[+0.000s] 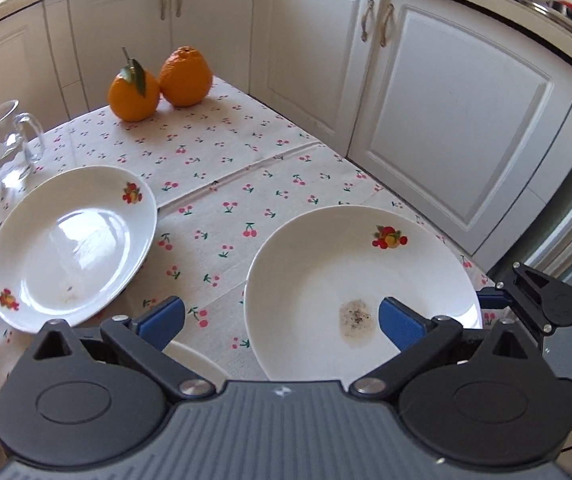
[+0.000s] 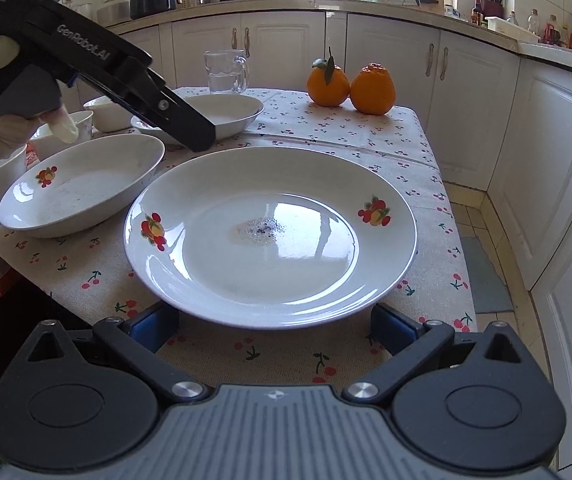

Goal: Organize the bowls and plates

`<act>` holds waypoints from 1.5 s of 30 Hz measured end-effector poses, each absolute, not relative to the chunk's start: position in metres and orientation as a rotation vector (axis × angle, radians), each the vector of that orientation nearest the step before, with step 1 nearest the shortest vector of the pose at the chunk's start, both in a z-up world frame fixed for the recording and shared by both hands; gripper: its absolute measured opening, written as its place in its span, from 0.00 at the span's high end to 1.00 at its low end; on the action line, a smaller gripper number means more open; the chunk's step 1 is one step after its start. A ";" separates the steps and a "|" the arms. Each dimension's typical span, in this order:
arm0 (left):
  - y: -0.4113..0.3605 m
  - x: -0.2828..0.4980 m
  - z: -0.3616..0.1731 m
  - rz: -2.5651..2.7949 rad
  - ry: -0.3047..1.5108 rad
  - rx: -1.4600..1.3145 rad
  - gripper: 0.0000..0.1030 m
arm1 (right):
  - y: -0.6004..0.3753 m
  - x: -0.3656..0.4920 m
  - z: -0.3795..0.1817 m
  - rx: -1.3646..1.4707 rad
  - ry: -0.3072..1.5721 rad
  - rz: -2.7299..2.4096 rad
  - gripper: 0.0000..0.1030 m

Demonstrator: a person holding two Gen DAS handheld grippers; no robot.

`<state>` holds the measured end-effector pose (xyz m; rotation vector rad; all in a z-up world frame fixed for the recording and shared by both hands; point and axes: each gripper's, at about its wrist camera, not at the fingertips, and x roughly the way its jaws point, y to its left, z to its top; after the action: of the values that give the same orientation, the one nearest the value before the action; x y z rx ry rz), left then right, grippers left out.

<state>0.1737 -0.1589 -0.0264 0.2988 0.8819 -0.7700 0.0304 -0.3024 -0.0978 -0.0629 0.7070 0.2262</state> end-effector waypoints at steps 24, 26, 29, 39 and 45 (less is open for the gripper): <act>-0.212 0.226 -0.066 -1.017 1.089 0.428 0.15 | -0.307 0.032 -0.101 -0.079 0.680 0.266 0.01; -0.213 0.227 -0.066 -1.021 1.089 0.435 0.17 | -0.306 0.031 -0.100 -0.081 0.677 0.266 0.03; -0.214 0.229 -0.067 -1.031 1.099 0.440 0.18 | -0.306 0.031 -0.100 -0.072 0.679 0.270 0.05; -0.216 0.232 -0.070 -1.035 1.103 0.471 0.23 | -0.305 0.031 -0.099 -0.068 0.680 0.265 0.05; -0.216 0.235 -0.069 -1.043 1.107 0.462 0.23 | -0.305 0.034 -0.098 -0.074 0.695 0.270 0.05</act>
<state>0.2348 -0.2155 -0.0690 0.4616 1.1068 -1.0428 0.0338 -0.3055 -0.0983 -0.0743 0.6948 0.2696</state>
